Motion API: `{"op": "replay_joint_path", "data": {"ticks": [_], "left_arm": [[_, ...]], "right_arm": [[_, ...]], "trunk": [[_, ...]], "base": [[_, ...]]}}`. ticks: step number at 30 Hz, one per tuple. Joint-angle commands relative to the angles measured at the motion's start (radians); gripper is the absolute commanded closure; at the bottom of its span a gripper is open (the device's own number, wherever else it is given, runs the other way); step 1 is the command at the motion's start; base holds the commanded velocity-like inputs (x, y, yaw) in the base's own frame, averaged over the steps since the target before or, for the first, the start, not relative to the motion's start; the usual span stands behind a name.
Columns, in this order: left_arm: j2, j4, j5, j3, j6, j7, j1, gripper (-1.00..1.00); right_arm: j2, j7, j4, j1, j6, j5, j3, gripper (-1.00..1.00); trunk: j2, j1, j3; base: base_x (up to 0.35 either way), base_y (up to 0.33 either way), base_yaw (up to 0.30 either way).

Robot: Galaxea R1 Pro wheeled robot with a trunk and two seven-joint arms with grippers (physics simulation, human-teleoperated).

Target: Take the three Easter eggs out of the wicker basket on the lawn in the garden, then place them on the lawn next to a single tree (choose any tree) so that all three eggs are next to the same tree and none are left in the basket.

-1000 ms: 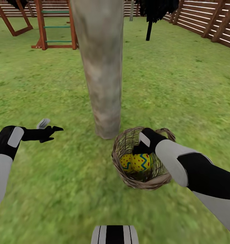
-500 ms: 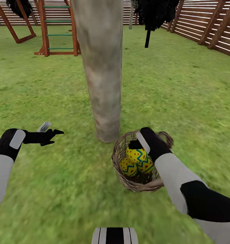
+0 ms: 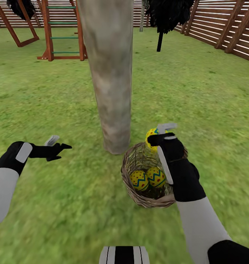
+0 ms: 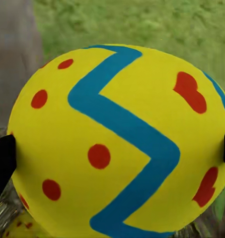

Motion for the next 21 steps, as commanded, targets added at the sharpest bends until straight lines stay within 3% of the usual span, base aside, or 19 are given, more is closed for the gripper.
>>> {"op": "replay_joint_path", "data": {"ticks": [1,3,5,6,8,12,21], "left_arm": [[-0.002,0.0,-0.013,0.005,0.005,-0.009,-0.001,-1.0],[-0.011,0.0,-0.015,0.005,0.005,-0.008,-0.001,-1.0],[-0.019,0.0,-0.017,0.005,0.005,-0.01,-0.001,-1.0],[-0.02,-0.001,-0.018,0.005,0.005,-0.01,-0.001,-1.0],[-0.02,-0.001,-0.018,0.005,0.005,-0.01,-0.001,-1.0],[-0.021,-0.002,-0.018,0.005,0.005,-0.012,-0.001,-1.0],[-0.019,-0.008,-0.015,0.006,0.006,-0.018,-0.001,-1.0]], "right_arm": [[0.01,0.002,-0.023,0.0,0.006,0.046,0.017,1.0],[0.031,0.004,-0.056,0.0,0.006,0.113,0.06,1.0],[0.047,0.005,-0.074,-0.001,0.0,0.184,0.153,1.0],[0.047,0.004,-0.077,-0.001,-0.007,0.197,0.196,1.0],[0.047,0.002,-0.079,-0.001,-0.011,0.207,0.239,1.0],[0.047,0.002,-0.079,-0.001,-0.015,0.209,0.26,1.0],[0.047,0.003,-0.075,0.001,-0.017,0.195,0.259,1.0]], "trunk": [[0.0,0.0,-0.001],[0.0,0.0,-0.001],[0.0,0.0,-0.001],[0.0,0.0,-0.001],[0.0,0.0,-0.001],[0.0,0.0,-0.001],[0.0,0.0,-0.001]], "base": [[0.0,0.0,0.0],[0.0,0.0,0.0],[0.0,0.0,0.0],[0.0,0.0,0.0],[-0.019,0.055,0.0],[-0.091,0.246,0.0],[-0.113,0.297,0.0]]}}
